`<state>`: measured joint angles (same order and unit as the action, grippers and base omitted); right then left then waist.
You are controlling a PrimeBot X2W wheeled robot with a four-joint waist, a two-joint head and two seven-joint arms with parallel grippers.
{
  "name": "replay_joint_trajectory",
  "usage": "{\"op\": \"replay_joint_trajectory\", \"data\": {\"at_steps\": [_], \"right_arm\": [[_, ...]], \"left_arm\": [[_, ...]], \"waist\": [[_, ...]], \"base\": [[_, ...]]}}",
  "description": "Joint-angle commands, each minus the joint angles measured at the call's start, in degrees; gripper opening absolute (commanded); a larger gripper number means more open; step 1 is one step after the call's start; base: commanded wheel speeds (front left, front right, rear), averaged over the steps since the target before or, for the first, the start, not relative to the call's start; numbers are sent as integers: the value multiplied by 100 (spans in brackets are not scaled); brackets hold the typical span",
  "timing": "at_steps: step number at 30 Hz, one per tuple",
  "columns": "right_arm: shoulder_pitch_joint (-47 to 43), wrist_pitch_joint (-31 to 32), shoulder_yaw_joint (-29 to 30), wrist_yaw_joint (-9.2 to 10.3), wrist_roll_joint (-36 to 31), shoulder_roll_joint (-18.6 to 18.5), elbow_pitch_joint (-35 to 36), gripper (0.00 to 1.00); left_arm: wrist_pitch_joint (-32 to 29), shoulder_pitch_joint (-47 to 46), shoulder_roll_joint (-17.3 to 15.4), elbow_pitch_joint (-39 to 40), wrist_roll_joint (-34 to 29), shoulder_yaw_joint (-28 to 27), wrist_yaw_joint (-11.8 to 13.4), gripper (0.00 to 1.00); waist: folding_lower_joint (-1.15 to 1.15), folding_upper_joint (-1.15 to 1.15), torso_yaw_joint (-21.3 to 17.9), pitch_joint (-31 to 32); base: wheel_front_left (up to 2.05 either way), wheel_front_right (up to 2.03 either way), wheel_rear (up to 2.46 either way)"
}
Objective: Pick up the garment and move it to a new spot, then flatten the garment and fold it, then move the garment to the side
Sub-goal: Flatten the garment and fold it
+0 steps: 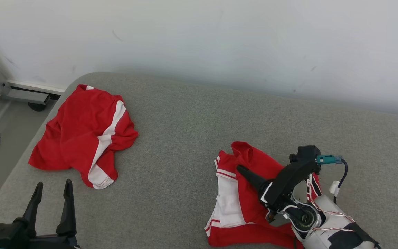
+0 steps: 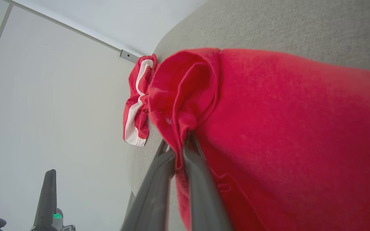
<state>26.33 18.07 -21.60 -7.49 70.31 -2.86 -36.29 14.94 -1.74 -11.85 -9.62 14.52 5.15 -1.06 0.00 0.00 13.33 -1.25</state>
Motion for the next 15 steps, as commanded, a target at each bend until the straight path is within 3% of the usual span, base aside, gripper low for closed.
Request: {"op": "replay_joint_trajectory", "data": {"at_steps": [1, 10, 11, 12, 13, 15], "right_arm": [[78, -55, -39, -3, 53, -11, -34, 0], [352, -456, -680, -3, 551, -12, -473, 0], [382, -476, -749, -3, 611, -12, -493, 17], [410, -520, -817, -3, 641, -12, -498, 47], [421, -543, -876, -3, 674, -12, -517, 100], [467, -665, -948, -3, 679, -14, -496, 100]], "left_arm": [[34, -77, -7, -10, -70, -15, -16, 100], [34, -80, 3, -76, -97, -44, -51, 100], [34, -88, 7, -81, -100, -44, -65, 100], [35, -91, 18, -82, -107, -38, -66, 100], [34, -94, 25, -81, -114, -34, -70, 100], [34, -100, 19, -97, -117, -43, -87, 100]], "waist": [[0, 0, 14, 5], [0, 0, 27, 39], [0, 0, 30, 41], [0, 0, 33, 44], [0, 0, 34, 47], [0, 0, 31, 56]], "base": [[0, 0, 0], [0, 0, 0], [0, 0, 0], [0, 0, 0], [0, 0, 0], [0, 0, 0]]}}
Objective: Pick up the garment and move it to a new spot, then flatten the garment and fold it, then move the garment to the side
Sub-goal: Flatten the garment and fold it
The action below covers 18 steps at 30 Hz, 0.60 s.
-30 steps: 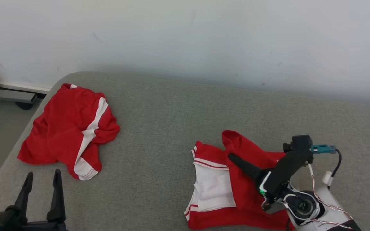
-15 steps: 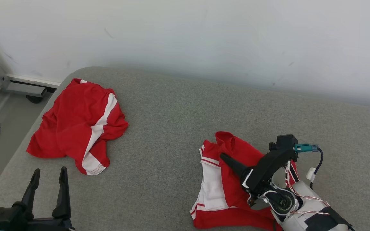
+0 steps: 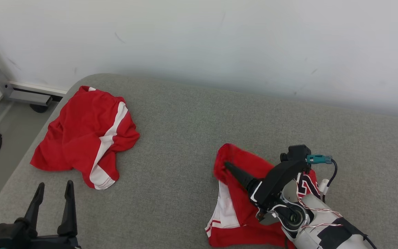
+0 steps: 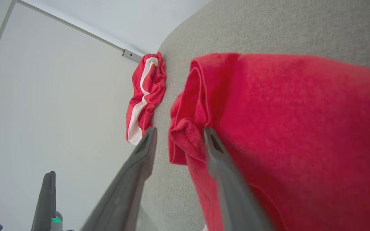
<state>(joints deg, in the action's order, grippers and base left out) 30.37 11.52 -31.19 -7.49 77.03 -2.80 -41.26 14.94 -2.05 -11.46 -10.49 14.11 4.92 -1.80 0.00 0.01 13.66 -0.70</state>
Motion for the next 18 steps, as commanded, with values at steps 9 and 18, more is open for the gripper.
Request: {"op": "replay_joint_trajectory", "data": {"at_steps": [9, 18], "right_arm": [[-152, -699, -123, -2, -386, -494, 931, 100], [-609, -1700, -174, -2, -1440, -1419, 1560, 100]], "left_arm": [[34, 68, -61, 23, -102, -92, 7, 100], [34, 169, -104, 143, -92, -149, 49, 100]], "waist": [[0, -1, -82, 110], [0, -1, -235, 100]], "base": [[0, 0, 0], [0, 0, 0]]}}
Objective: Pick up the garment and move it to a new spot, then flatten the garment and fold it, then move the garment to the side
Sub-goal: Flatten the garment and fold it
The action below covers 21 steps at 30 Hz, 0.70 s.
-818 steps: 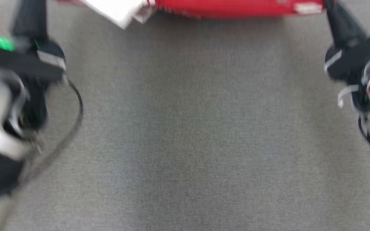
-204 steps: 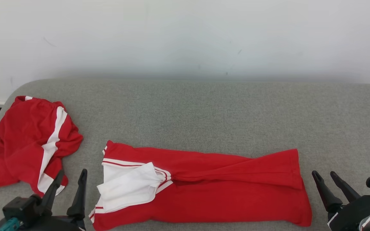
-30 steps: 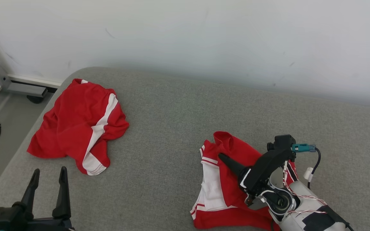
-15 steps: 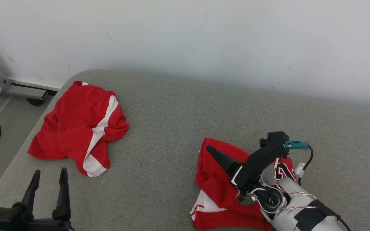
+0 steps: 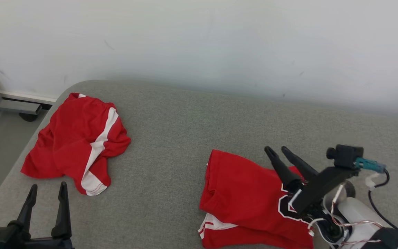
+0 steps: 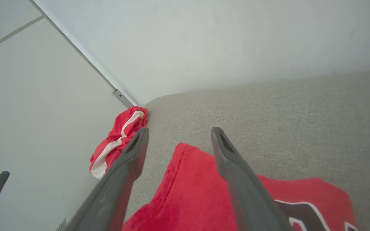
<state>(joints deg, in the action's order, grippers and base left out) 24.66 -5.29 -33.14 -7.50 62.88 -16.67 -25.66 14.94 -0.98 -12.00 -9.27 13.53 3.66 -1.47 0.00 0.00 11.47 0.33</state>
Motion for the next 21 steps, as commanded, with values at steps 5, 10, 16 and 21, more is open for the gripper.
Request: {"op": "replay_joint_trajectory", "data": {"at_steps": [5, 10, 16, 21], "right_arm": [[-305, -159, 186, -1, -474, -306, 76, 100], [-494, -171, 459, -1, -890, -347, 98, 100], [-647, -132, 768, -1, -1262, -191, 82, 100], [-831, -101, 991, -1, -1679, -75, 79, 100]], "left_arm": [[34, 76, -65, 55, -39, -27, 24, 100], [34, 74, -71, 80, -42, -16, 32, 100], [34, 27, -68, 81, -42, 19, 20, 100], [34, -3, -74, 83, -33, 32, 25, 100]], "waist": [[0, 0, -97, -20], [0, 0, -169, -43], [0, 0, -193, -70], [0, 0, -197, -88]], "base": [[0, 0, 0], [0, 0, 0], [0, 0, 0], [0, 0, 0]]}}
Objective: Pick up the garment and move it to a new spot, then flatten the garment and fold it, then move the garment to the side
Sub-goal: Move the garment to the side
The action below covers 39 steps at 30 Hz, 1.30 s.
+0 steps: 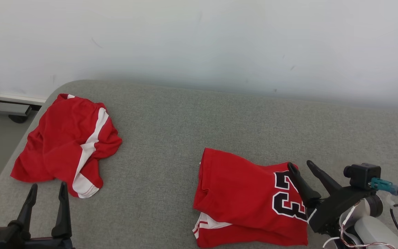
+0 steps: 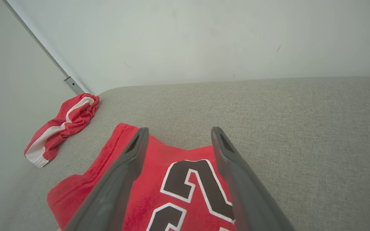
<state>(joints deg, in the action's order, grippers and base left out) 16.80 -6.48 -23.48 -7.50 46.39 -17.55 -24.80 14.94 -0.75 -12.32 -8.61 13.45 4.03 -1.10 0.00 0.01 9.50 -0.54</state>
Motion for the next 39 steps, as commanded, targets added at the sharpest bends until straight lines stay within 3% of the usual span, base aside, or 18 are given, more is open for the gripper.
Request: {"op": "replay_joint_trajectory", "data": {"at_steps": [1, 12, 20, 29, 39], "right_arm": [[-86, 18, 88, -1, -122, 30, -30, 100], [-259, 763, 862, -1, -642, 380, -565, 100], [-27, 1422, 1013, -1, -675, 576, -1050, 100], [349, 2224, 1008, -1, -312, 754, -1825, 100], [559, 2959, 992, -1, 95, 820, -2137, 100]], "left_arm": [[34, -23, -44, 18, -25, -3, -6, 100], [34, 28, -57, 35, 14, 11, 43, 100], [34, -78, -37, 9, 24, 72, 19, 100], [34, -156, -63, -62, 46, 90, -21, 100], [34, -161, -27, -114, 57, 117, -33, 100]], "waist": [[0, -1, 1, -2], [0, -1, -60, -26], [0, -1, -67, -68], [0, -1, 17, -124], [0, -1, 29, -85]], "base": [[0, 0, 0], [0, 0, 0], [0, 0, 0], [0, 0, 0], [0, 0, 0]]}}
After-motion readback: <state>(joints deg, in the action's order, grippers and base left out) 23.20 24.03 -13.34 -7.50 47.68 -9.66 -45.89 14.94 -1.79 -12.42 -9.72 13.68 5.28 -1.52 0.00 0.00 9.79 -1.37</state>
